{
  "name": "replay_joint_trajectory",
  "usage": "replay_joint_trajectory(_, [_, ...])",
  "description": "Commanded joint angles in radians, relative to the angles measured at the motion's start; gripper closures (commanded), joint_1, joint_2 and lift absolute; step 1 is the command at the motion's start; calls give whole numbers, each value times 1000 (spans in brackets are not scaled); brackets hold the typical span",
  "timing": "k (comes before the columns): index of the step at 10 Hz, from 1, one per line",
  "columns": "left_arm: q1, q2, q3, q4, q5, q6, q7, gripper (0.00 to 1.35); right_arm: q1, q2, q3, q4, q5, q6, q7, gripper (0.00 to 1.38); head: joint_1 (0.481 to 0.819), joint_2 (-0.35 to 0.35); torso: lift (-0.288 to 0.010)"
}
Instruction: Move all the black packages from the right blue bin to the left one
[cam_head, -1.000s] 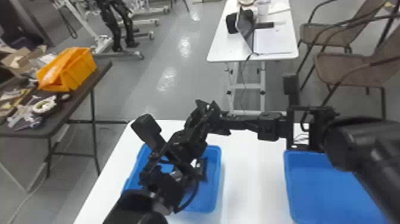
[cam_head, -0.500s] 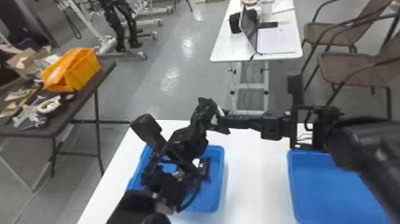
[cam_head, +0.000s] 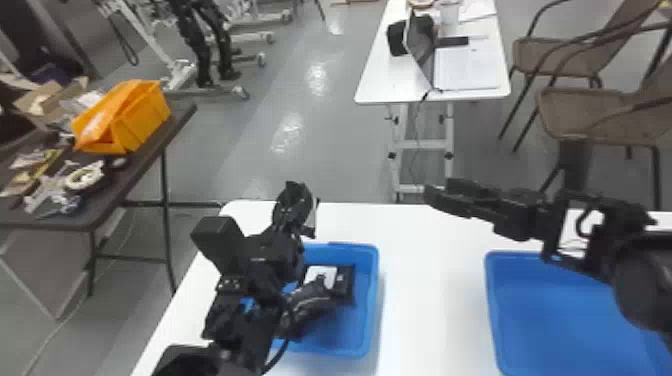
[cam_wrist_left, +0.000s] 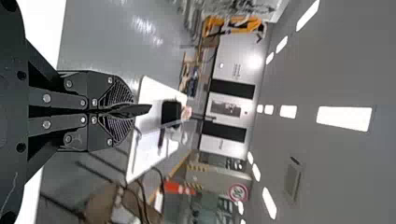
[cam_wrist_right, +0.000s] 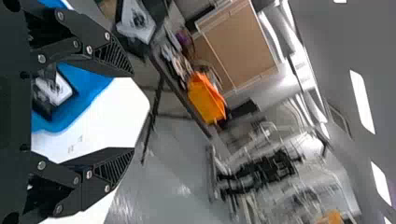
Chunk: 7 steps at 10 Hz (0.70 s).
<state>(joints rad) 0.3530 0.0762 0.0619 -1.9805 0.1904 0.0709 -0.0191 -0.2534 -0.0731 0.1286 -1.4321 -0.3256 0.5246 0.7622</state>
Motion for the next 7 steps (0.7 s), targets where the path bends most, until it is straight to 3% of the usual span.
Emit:
replay_joint_trajectory(1, [87, -72, 58, 2, -166, -8, 1, 1242, 141, 3, -136, -139, 42, -9, -44, 321, 695, 258, -42])
replay_joint_trajectory(3, [153, -79, 81, 9, -313, 24, -16, 1242, 256, 3, -241, -237, 54, 0, -73, 380, 695, 213, -42])
replay_joint_trajectory(4, [147, -79, 75, 20, -333, 60, -50, 1211, 287, 3, -260, -274, 83, 5, -78, 380, 695, 192, -42])
replay_joint_trajectory(5, [129, -76, 75, 45, -269, 23, -94, 624, 306, 3, -270, -297, 117, -2, -78, 380, 695, 167, -42])
replay_joint_trajectory(6, [112, -50, 52, 42, -187, -6, -94, -2, 324, 4, -270, -318, 155, -37, -78, 380, 695, 155, -42])
replay_joint_trajectory(7, [81, -38, 21, 37, -101, -83, -68, -2, 362, 12, -270, -349, 192, -91, -98, 380, 695, 132, -42])
